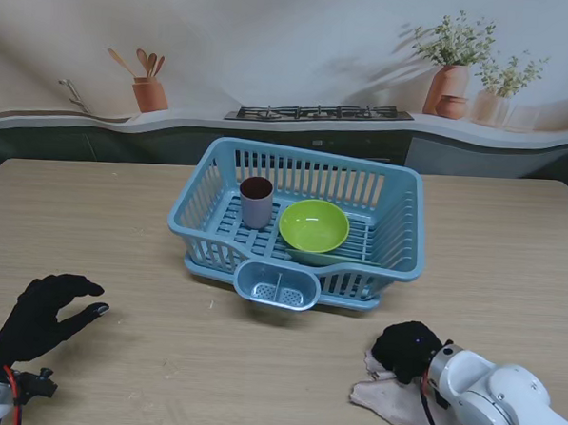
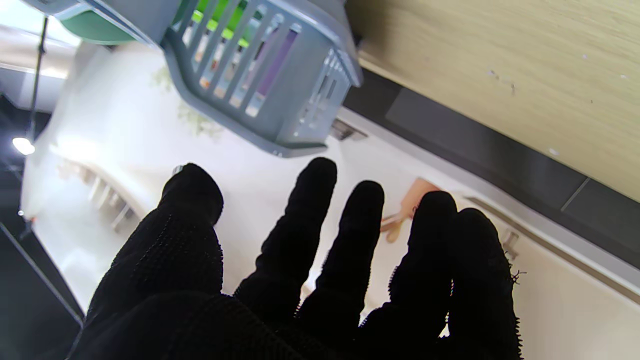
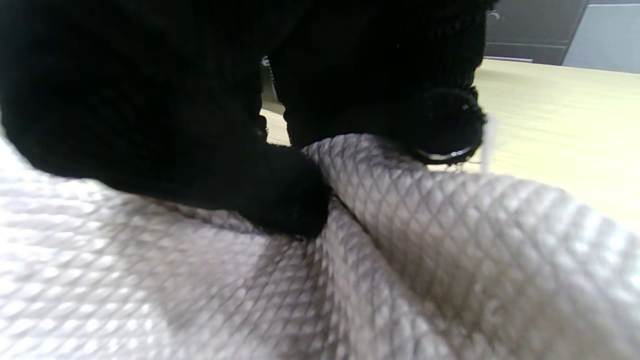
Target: Clear dishes and wipe the table
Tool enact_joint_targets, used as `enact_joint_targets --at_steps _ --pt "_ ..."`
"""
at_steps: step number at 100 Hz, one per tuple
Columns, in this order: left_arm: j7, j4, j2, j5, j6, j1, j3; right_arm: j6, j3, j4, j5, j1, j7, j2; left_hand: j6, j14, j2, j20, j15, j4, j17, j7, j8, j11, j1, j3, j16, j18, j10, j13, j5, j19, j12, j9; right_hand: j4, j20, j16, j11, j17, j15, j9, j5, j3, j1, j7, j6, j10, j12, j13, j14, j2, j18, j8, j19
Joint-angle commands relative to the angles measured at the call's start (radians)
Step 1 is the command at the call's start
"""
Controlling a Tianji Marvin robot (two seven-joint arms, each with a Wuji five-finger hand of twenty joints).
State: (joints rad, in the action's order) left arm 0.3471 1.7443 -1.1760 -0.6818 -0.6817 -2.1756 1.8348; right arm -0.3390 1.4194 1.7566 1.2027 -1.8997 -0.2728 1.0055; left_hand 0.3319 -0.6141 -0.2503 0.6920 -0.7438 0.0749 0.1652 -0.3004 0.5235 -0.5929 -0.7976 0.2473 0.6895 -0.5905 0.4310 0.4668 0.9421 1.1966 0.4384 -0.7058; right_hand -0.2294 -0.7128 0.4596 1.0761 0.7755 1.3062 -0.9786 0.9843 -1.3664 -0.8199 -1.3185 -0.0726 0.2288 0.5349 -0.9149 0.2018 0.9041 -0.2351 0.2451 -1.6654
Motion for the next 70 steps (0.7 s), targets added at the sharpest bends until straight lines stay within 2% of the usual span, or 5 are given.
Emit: enact_joint_targets --at_steps 1,23,51,70 --pt "-0.006 0.005 -0.001 -0.001 0.002 -0.001 -0.002 0.000 0.003 -0.081 0.021 -0.033 -0.032 -0.016 0.005 -0.030 0.045 -0.011 0.001 -0.028 -0.010 0.012 0.001 0.006 -0.029 -0.020 -0.005 0.013 0.025 -0.018 0.027 -0.014 -0.023 0.013 -0.033 0.014 -0.009 -0.117 -0.007 0.043 -0.015 -0.017 0.060 -0.025 0.140 0.103 -0.018 -0.083 -0.016 -0.007 -0.032 0.083 -0.075 -0.012" --pt "-0.003 0.005 -0.002 -0.003 0.001 -0.002 -0.002 0.018 -0.030 -0.079 -0.008 -0.018 -0.038 -0.015 0.005 -0.030 0.045 -0.011 0.000 -0.028 -0.010 0.011 0.002 0.005 -0.028 -0.021 -0.005 0.013 0.025 -0.017 0.028 -0.014 -0.022 0.013 -0.033 0.014 -0.010 -0.117 -0.005 0.043 -0.015 -0.017 0.061 -0.025 0.140 0.104 -0.017 -0.083 -0.018 -0.006 -0.032 0.082 -0.075 -0.012" --pt "-0.014 0.008 0.000 0.008 0.009 0.000 -0.005 0.123 -0.255 -0.096 -0.150 0.111 -0.075 -0.018 0.005 -0.031 0.045 -0.012 0.002 -0.028 -0.012 0.012 0.001 0.007 -0.028 -0.022 -0.006 0.014 0.023 -0.018 0.028 -0.015 -0.023 0.013 -0.033 0.015 -0.011 -0.118 -0.001 0.042 -0.017 -0.016 0.063 -0.024 0.141 0.101 -0.018 -0.084 -0.020 -0.009 -0.032 0.081 -0.076 -0.011" --pt "-0.013 0.009 -0.001 0.011 0.011 0.000 -0.006 0.173 -0.349 -0.079 -0.239 0.159 -0.060 -0.012 0.005 -0.030 0.047 -0.012 0.002 -0.028 -0.010 0.012 0.001 0.007 -0.028 -0.024 -0.006 0.014 0.026 -0.019 0.027 -0.015 -0.023 0.013 -0.036 0.016 -0.012 -0.122 -0.003 0.038 -0.012 -0.026 0.071 -0.024 0.149 0.108 -0.022 -0.085 -0.017 -0.012 -0.039 0.083 -0.081 -0.008"
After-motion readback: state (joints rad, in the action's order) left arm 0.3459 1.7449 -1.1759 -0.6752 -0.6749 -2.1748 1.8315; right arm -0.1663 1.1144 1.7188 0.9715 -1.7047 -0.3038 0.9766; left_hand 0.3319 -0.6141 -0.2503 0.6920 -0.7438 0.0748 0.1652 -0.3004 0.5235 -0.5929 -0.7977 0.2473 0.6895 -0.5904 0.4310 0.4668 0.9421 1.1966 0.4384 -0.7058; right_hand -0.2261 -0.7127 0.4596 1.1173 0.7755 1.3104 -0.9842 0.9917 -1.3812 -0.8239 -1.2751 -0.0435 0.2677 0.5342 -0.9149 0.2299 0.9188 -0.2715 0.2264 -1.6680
